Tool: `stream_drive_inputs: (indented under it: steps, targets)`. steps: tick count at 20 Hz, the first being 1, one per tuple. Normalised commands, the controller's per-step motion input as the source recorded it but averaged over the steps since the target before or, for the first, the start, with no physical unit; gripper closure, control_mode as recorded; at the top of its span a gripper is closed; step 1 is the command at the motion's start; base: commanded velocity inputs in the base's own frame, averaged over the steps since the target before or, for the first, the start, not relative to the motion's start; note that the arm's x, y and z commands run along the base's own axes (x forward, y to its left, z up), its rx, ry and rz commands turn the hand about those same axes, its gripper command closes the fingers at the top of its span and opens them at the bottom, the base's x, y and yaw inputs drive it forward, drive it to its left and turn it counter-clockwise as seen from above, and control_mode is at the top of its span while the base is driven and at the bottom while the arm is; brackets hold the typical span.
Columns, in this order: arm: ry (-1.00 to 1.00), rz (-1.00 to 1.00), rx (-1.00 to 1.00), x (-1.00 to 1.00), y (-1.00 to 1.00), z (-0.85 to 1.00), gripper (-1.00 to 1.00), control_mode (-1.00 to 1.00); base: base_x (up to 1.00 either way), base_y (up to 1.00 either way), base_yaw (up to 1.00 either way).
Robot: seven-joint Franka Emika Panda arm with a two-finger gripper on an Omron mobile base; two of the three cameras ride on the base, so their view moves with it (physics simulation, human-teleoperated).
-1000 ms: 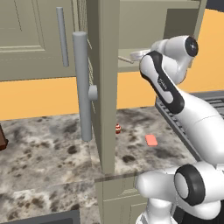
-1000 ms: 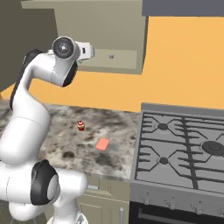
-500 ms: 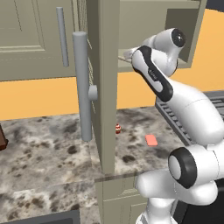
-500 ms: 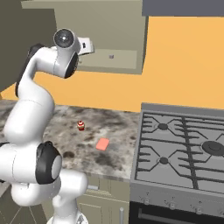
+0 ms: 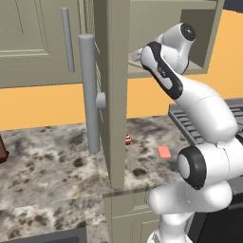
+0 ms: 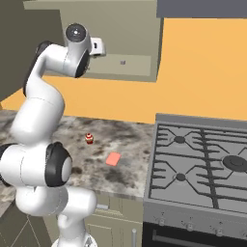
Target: Pick the dish brush and bar soap from the cabinet and place them on the counter.
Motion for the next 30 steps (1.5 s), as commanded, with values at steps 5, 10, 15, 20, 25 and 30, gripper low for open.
stream_drive_inputs:
  steps: [5,10,15,20,25,30]
  targets:
    - [0.09,0.02,0.0,0.18,0.03,-0.11,-1.0,-1.0,0.0,0.0,0.0]
    - [0.03,0.03,0.0,0.13,0.04,-0.17,-1.0,-1.0,0.0,0.0,0.0]
    - [0.01,0.03,0.0,0.14,0.06,-0.07,-1.0,-1.0,0.0,0.0,0.0]
    - [0.0,0.02,0.0,0.07,0.08,0.0,-1.0,-1.0,0.0,0.0,0.0]
    - [0.01,0.02,-0.01,0.04,0.07,-0.06,-1.0,-1.0,0.0,0.0,0.0]
    - [0.02,0.01,-0.02,0.11,0.1,-0.16,-1.0,-1.0,0.0,0.0,0.0]
